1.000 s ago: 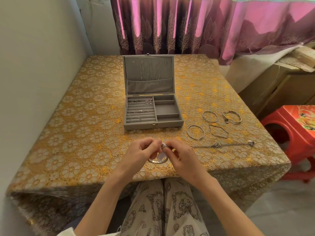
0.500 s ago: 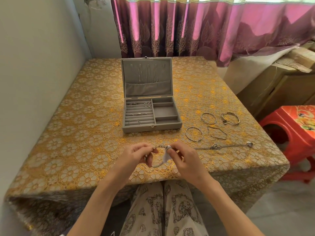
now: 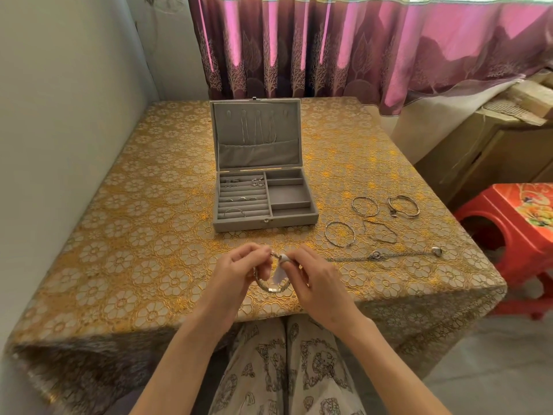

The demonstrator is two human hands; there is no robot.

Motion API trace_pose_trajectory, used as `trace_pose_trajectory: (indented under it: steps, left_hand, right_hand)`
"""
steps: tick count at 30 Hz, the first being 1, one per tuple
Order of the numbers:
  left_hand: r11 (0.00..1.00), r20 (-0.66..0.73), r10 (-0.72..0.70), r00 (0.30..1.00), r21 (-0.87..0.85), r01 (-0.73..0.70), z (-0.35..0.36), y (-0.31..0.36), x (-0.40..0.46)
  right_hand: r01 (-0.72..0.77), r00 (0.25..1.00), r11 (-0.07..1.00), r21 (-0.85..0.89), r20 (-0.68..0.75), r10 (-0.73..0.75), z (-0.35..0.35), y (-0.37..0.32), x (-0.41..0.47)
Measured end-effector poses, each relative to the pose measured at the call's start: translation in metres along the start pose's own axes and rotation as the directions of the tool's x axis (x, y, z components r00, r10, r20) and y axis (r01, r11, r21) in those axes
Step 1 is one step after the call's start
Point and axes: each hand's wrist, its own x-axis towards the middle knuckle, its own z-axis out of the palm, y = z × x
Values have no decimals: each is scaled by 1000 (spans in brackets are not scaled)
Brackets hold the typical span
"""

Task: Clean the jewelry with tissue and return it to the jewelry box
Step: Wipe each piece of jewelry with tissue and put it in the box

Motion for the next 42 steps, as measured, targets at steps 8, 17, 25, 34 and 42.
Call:
trace_pose_trajectory:
  steps: [8,17,25,34,42]
  left_hand:
    - [950,-29,-2,1000,-313,-7,-11,-2,2]
    - [962,183,-101,978,268,49,-6,-2,4]
    - [990,90,41,995,-141,-28,-12,-7,1]
    - [998,173,21,985,-67,-9,-10,-17,2]
    - [991,179,3,984,134,-28,0,-2,3]
  right_hand:
    - [-124,992,989,75,-6,125,1,15,-9]
    - [22,999,1000,-10,33,-22,-4,4,-2]
    - [-45,999,999,19,22,44,-1,15,-12]
    - [-288,957,927,241,32,289,-7,12,-12]
    - [-111,994,994,19,-21,112,-3,18,-13]
